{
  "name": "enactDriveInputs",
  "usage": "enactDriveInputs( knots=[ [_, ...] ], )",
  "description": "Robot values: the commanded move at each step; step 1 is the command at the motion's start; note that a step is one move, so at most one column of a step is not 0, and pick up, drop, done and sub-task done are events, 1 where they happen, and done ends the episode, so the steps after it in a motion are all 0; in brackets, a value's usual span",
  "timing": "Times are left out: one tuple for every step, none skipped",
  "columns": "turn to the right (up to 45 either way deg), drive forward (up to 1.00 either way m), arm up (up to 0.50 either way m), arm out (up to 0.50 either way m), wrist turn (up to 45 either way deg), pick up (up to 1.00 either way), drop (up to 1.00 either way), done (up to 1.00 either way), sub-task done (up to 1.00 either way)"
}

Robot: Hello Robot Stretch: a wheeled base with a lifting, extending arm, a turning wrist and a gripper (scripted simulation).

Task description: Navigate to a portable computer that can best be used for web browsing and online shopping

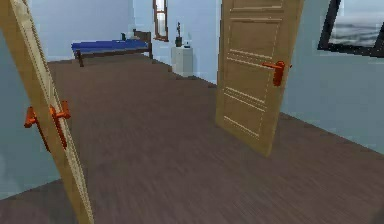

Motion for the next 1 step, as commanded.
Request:
enactDriveInputs(
  knots=[
    [0.0, 0.95, 0.00, 0.00, 0.0, 0.00, 0.00, 0.00, 0.00]
  ],
)
